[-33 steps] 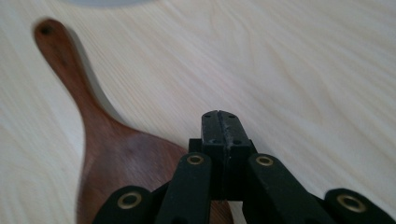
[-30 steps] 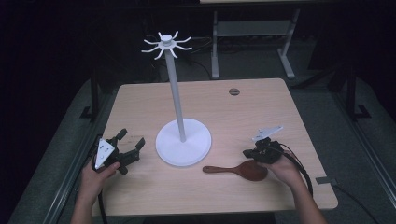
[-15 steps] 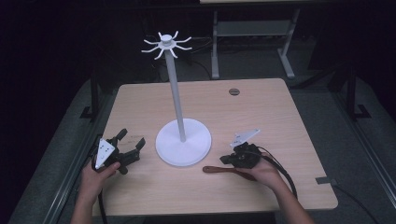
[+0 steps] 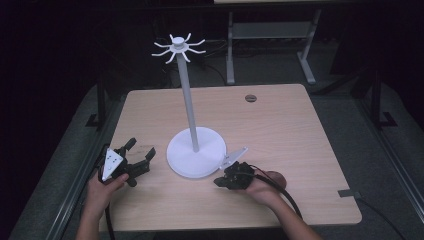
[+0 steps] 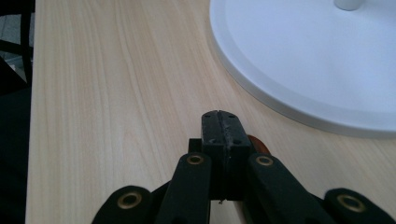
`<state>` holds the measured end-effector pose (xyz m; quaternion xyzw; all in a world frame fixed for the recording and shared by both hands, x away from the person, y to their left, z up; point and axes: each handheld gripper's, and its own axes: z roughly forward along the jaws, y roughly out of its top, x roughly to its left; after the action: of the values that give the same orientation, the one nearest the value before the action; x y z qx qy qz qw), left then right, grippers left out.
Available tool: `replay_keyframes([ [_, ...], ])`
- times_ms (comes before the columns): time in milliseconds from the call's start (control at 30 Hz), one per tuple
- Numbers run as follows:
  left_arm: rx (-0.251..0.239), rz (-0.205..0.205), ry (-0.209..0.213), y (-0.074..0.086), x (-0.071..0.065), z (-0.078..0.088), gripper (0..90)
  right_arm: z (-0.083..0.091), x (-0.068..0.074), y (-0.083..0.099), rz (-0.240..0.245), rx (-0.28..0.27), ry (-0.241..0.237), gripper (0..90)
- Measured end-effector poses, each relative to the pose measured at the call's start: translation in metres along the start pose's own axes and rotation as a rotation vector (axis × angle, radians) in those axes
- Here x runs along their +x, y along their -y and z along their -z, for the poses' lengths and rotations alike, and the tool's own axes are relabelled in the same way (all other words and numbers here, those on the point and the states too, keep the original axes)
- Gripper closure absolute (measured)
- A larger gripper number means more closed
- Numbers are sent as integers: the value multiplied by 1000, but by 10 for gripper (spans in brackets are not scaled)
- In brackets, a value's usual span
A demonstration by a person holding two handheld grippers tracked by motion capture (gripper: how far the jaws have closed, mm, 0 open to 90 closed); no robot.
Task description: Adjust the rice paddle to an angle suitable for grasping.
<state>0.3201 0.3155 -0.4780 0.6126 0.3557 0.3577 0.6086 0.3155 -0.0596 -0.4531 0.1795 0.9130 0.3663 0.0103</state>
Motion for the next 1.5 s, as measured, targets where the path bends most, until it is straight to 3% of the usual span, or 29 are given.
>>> replay_keyframes([
  [400,0,0,2,0,0,0,134,-16,3,-5,-12,21,46,897],
  [867,0,1,2,0,0,0,134,-12,-6,-1,-23,16,85,897],
  [1167,0,1,2,0,0,0,134,-7,-14,3,-72,5,97,897],
  [1467,0,0,2,0,0,0,134,-2,-23,8,-101,2,116,897],
  [1500,0,1,2,0,0,0,134,-2,-25,9,-86,6,127,897],
])
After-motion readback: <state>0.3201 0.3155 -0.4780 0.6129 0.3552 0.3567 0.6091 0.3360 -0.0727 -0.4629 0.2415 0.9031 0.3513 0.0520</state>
